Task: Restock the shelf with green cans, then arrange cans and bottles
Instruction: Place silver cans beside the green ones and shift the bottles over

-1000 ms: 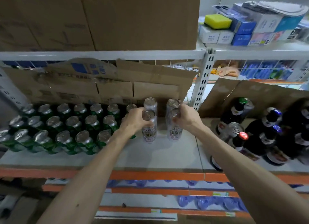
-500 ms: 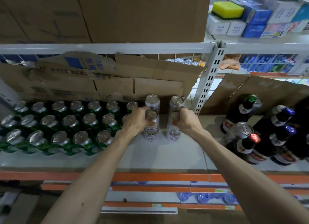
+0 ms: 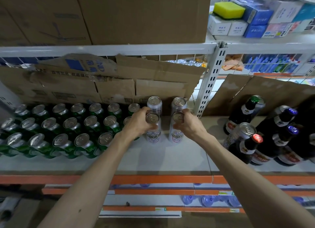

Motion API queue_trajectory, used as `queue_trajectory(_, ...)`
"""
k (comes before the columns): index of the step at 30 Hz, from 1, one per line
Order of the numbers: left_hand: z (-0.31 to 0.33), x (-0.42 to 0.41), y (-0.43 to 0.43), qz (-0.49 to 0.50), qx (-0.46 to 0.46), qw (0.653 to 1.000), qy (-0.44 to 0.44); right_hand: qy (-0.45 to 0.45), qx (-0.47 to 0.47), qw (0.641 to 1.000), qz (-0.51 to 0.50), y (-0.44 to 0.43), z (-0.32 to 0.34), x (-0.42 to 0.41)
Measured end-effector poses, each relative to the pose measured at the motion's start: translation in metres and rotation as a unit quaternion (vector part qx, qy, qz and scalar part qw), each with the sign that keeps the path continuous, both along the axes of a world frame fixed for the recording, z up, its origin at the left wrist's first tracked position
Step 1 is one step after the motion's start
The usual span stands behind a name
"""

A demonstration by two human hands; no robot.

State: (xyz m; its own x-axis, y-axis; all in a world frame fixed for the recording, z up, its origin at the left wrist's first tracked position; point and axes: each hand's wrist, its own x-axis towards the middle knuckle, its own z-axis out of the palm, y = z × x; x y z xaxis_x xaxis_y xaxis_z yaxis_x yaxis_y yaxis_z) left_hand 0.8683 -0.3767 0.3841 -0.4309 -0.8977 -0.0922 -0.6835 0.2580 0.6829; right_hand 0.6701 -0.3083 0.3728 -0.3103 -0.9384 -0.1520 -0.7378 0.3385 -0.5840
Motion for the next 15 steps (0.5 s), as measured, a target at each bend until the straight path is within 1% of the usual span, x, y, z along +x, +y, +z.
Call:
queue_trajectory(2, 0.001, -0.001, -0.001, -0.002, -0.004, 1.0, -0.004, -0.003, -0.006, 1.0, -0.012, 0.001, 0.001, 0.002)
queue_trajectory(6, 0.001, -0.001, -0.002, -0.005, -0.003, 1.0, -0.012, 0.04, -0.02, 0.999, -0.013, 0.0, 0.001, 0.001)
queue_trajectory(15, -0.003, 0.0, -0.007, -0.01, -0.006, 1.0, -0.011, 0.009, -0.039, 0.999, 0.023, 0.001, 0.002, -0.009)
